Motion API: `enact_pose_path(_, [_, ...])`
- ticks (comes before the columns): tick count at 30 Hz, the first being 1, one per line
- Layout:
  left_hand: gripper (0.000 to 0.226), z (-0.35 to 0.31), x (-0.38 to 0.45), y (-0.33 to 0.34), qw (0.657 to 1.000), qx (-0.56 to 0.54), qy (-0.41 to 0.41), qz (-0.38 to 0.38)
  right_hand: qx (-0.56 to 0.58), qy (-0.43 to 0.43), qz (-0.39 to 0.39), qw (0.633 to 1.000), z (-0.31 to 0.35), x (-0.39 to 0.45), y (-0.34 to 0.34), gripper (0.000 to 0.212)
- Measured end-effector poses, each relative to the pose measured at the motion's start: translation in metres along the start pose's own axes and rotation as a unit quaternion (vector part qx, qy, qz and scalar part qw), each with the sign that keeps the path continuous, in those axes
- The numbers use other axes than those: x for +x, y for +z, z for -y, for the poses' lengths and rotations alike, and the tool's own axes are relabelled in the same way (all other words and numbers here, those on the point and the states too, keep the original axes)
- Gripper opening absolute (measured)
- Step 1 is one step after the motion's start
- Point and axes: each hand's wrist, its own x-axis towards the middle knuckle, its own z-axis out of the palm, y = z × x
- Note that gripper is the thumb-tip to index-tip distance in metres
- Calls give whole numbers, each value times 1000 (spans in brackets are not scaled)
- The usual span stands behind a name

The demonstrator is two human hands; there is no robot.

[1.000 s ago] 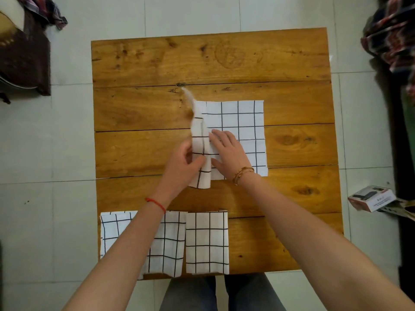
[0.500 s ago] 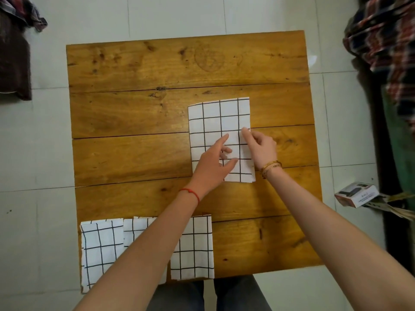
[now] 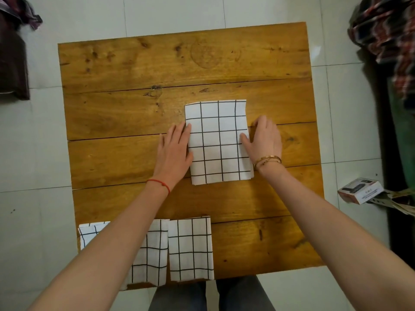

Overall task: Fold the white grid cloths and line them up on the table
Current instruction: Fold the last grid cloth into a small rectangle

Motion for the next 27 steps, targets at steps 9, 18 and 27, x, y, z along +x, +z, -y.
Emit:
enact_pose_path(9, [72, 5, 33, -9, 997, 67, 26, 13, -116, -293, 83, 945, 59, 22, 20, 57])
enact_pose_path(18, [74, 9, 38, -5, 994, 104, 22, 33, -178, -282, 106, 937, 64, 25, 39, 60])
enact_pose_path(27, [75, 9, 38, -5, 994, 93, 26, 40, -162, -134, 72, 975, -11, 33, 19, 60])
